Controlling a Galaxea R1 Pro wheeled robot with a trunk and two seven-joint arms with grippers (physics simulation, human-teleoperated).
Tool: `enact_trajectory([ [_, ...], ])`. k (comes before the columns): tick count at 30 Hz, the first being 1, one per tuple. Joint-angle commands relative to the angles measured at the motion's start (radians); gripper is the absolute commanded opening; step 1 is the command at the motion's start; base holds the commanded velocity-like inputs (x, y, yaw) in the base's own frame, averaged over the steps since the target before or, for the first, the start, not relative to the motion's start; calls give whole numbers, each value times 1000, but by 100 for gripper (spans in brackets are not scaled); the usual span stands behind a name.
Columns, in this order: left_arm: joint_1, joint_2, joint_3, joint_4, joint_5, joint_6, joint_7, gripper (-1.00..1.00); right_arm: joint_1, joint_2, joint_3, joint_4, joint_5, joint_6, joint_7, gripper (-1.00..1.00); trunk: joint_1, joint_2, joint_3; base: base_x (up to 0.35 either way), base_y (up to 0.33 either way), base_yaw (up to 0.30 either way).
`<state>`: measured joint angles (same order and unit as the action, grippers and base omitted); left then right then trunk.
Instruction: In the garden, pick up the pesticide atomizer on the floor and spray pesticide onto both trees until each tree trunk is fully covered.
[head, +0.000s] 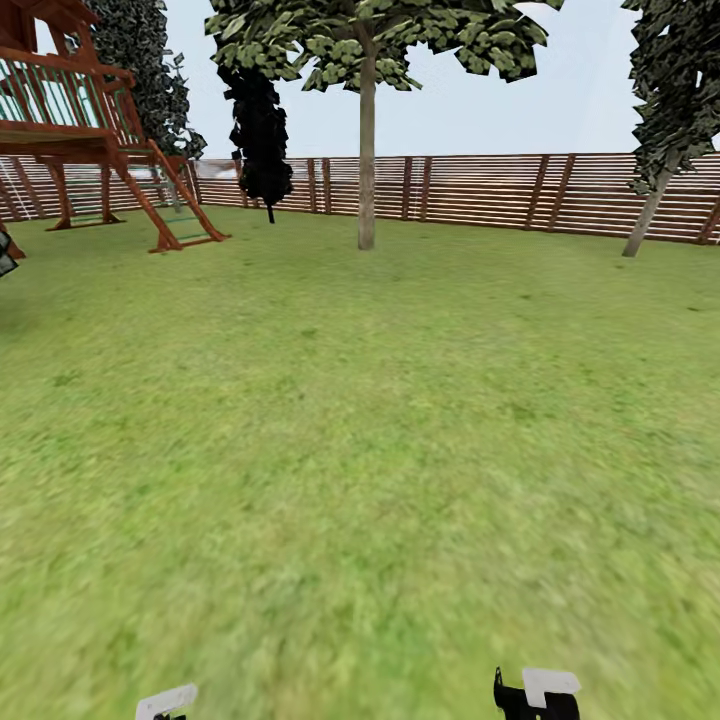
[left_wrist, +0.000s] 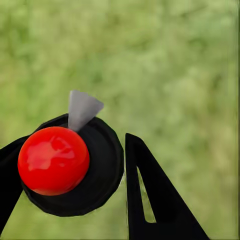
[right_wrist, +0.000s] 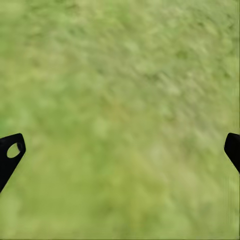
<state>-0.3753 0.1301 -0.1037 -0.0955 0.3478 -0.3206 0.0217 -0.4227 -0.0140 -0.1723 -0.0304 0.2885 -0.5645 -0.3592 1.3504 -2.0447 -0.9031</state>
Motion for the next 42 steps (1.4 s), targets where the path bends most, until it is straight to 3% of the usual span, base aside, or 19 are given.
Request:
enact_trajectory([
  [1,-1,0,-8,1,7,-3,3,-100,-1,0,-7,1,11,-3,-4,100,0,0,-1,337,0,0],
  [42,-1,0,-9,2,7,-3,3,-100,-1,0,-7,1,11,-3,-4,100,0,0,-1,337,0,0],
])
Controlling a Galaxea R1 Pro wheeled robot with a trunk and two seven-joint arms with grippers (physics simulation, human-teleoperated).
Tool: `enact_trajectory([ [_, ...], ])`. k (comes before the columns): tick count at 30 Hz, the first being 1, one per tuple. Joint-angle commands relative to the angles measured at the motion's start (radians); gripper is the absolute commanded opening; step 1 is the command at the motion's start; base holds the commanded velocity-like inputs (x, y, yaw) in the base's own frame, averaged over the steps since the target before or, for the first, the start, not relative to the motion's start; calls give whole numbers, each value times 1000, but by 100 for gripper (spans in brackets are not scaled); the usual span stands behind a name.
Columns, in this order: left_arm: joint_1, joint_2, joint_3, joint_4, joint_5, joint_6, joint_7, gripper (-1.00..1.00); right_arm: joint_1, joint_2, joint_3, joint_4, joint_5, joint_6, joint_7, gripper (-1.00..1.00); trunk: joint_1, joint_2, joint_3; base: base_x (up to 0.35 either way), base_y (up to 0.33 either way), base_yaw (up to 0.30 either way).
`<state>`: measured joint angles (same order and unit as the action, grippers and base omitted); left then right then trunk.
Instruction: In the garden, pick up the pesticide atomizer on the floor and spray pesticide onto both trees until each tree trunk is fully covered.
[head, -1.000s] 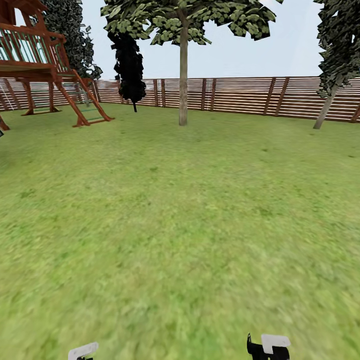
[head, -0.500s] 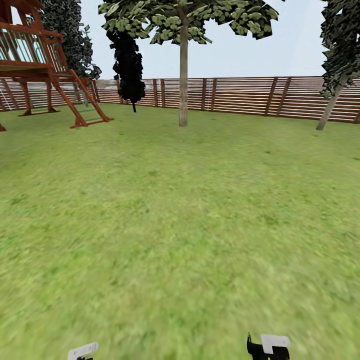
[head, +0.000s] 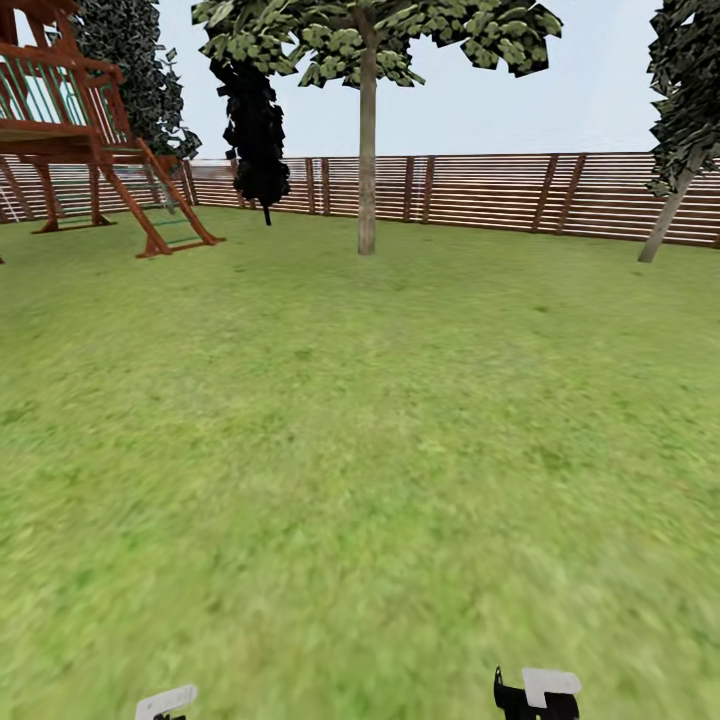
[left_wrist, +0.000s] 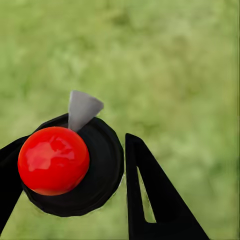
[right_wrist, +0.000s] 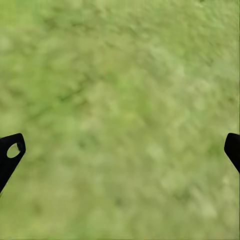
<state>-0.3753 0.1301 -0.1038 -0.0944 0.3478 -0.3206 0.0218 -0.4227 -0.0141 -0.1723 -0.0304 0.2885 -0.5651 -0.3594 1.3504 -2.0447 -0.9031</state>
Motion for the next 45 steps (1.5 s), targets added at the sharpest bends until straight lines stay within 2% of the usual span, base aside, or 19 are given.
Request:
enact_trajectory([
  [1,-1,0,-8,0,7,-3,3,-100,-1,0,-7,1,11,-2,-4,100,0,0,-1,337,0,0],
  [45,-1,0,-9,1,7,-3,3,-100,-1,0,-7,1,11,-2,-4,100,0,0,-1,337,0,0],
])
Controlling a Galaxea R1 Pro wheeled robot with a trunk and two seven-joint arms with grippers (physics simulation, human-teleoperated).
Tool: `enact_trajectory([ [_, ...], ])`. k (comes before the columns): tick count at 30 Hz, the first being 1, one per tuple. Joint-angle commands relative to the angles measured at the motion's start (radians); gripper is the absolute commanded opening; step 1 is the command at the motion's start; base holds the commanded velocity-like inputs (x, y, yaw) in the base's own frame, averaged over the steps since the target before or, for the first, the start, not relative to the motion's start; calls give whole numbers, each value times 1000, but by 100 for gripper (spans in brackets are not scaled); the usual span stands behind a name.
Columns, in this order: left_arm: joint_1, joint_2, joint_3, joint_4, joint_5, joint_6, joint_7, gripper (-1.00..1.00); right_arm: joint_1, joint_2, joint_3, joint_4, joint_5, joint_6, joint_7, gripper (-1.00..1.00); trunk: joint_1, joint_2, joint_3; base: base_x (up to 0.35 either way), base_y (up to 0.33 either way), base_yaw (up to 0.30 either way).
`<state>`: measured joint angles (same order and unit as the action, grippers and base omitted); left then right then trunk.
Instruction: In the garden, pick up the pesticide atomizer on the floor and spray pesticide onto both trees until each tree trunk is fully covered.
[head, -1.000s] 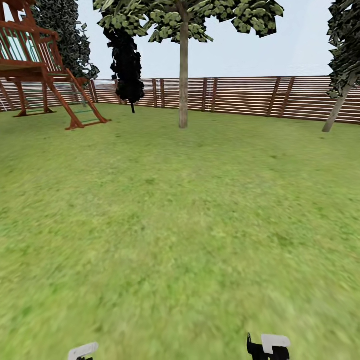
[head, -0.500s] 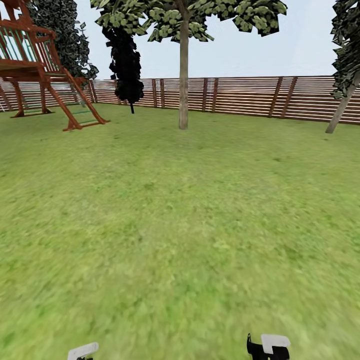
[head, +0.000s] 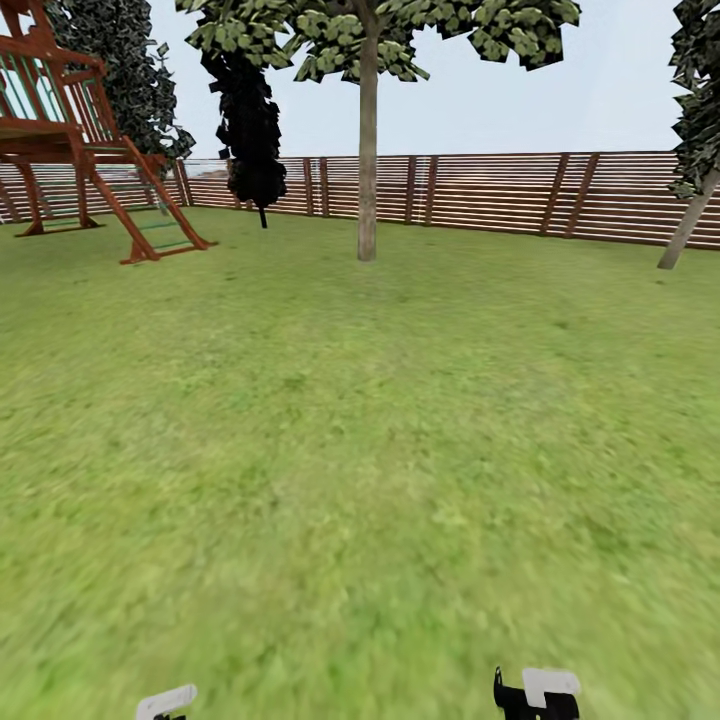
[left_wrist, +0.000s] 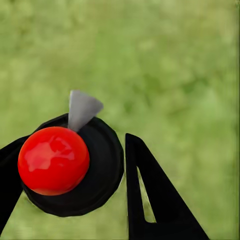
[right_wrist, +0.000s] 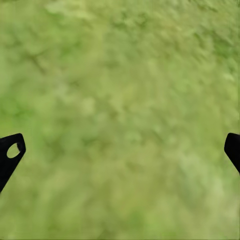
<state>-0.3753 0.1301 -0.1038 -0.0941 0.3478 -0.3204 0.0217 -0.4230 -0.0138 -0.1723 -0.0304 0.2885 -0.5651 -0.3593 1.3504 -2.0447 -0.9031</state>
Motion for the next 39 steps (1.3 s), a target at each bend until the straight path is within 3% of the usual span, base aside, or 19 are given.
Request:
enact_trajectory([
  [1,-1,0,-9,0,7,-3,3,-100,-1,0,-7,1,11,-2,-4,100,0,0,-1,337,0,0],
  [39,-1,0,-9,1,7,-5,3,-100,0,0,-7,1,11,-2,-4,100,0,0,-1,337,0,0],
])
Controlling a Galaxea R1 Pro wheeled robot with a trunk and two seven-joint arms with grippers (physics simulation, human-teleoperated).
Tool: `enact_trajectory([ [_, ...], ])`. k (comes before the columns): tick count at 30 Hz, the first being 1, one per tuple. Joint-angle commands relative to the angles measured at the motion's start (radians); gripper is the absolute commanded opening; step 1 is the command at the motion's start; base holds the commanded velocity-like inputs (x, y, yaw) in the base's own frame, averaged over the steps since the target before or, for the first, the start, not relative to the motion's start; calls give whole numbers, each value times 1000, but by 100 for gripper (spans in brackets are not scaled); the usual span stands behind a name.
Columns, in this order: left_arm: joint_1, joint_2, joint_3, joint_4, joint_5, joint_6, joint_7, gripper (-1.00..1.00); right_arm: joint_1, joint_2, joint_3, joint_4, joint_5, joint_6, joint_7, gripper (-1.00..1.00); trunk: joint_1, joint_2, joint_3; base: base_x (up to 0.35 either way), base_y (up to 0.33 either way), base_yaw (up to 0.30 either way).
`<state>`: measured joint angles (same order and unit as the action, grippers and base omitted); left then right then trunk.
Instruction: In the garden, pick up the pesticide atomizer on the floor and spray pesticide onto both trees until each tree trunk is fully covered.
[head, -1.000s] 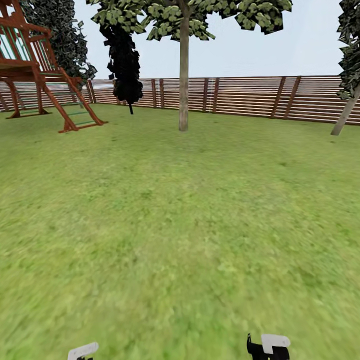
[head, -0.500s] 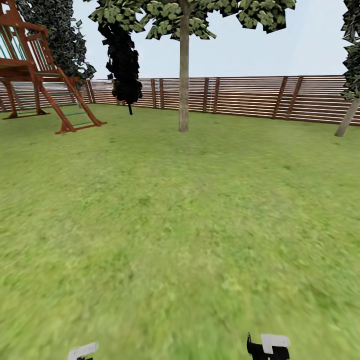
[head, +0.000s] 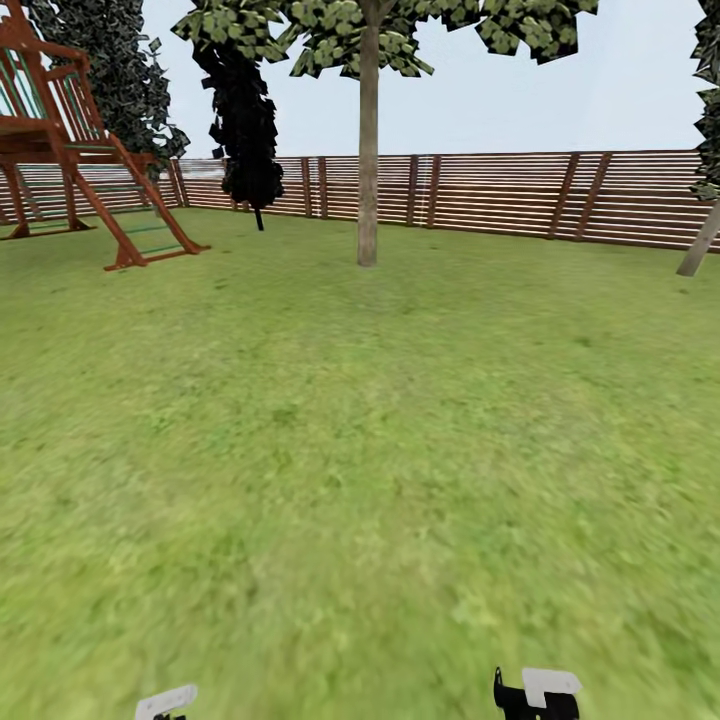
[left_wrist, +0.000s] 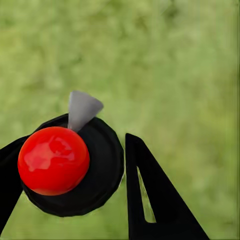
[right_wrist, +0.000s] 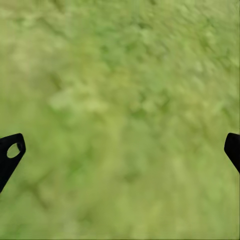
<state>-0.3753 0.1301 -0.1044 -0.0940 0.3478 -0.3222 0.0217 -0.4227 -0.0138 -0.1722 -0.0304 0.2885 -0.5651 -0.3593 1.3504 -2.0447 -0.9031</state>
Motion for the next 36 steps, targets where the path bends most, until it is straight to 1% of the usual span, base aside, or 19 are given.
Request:
enact_trajectory([
  [1,-1,0,-8,0,7,-3,3,-100,-1,0,-7,1,11,-2,-4,100,0,0,-1,337,0,0],
  [36,-1,0,-8,0,7,-3,3,-100,-1,0,-7,1,11,-2,-4,100,0,0,-1,337,0,0],
])
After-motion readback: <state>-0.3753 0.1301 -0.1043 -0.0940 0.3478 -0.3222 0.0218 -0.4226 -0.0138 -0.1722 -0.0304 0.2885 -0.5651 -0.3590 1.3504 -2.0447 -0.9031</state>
